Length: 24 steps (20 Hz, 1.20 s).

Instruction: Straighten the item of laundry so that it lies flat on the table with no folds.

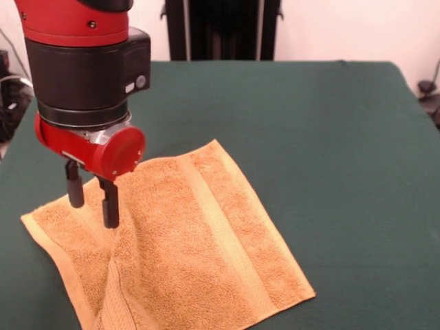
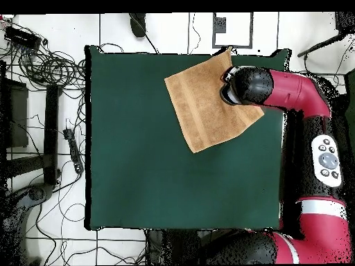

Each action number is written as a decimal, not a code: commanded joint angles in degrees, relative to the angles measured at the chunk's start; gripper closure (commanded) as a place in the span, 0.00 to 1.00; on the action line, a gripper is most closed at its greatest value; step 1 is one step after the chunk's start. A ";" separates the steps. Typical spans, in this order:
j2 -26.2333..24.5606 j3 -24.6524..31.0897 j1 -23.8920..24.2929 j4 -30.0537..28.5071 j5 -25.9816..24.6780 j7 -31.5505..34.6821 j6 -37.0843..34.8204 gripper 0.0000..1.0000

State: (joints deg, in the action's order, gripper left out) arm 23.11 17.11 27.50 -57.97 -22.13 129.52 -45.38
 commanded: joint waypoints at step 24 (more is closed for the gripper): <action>-7.97 -3.55 -7.84 -3.37 -1.20 5.25 0.01 0.00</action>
State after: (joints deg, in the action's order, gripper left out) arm 20.69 13.82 24.80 -54.82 -22.38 129.52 -47.35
